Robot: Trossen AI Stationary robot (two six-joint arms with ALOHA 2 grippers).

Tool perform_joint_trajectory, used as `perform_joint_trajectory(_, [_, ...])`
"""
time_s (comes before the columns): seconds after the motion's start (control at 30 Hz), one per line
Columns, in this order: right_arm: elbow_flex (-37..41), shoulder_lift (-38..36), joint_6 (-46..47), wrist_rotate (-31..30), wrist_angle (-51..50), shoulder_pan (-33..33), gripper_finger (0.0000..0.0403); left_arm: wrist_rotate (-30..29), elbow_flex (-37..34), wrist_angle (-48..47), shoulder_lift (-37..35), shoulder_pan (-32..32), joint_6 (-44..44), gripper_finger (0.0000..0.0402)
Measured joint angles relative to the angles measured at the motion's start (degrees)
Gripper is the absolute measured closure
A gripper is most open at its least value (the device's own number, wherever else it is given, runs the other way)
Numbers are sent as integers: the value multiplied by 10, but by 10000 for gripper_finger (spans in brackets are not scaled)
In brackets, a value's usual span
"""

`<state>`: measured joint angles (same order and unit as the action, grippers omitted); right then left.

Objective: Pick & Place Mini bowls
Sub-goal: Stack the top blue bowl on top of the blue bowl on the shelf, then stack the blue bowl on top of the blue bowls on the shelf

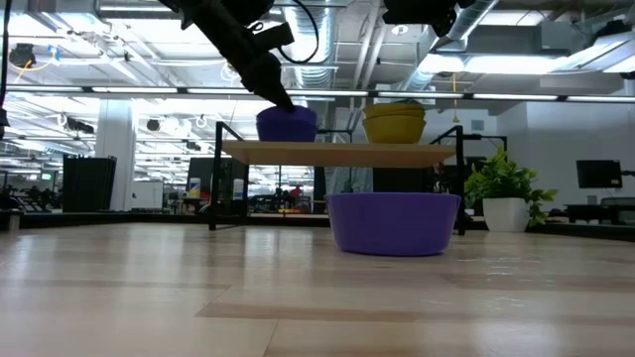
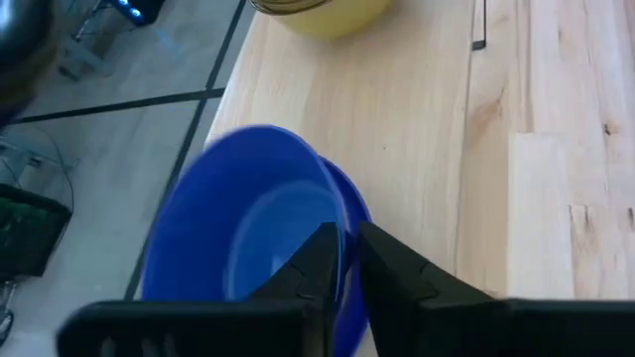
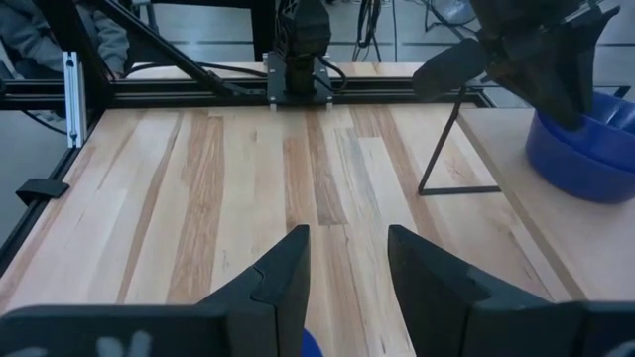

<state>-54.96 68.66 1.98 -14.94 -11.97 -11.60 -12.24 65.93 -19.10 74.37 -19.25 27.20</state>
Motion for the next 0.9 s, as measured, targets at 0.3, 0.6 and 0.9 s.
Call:
perform_joint_trajectory(0.3, [0, 0, 0, 0, 0, 0, 275, -2, 0, 1, 0, 0, 0, 328])
perform_joint_trajectory(0.6, [0, 0, 0, 0, 0, 0, 275, -2, -1, 2, -12, 0, -4, 324])
perform_joint_trajectory(0.9, [0, 0, -8, 0, -12, -2, 273, -2, -1, -3, -79, 2, -12, 324])
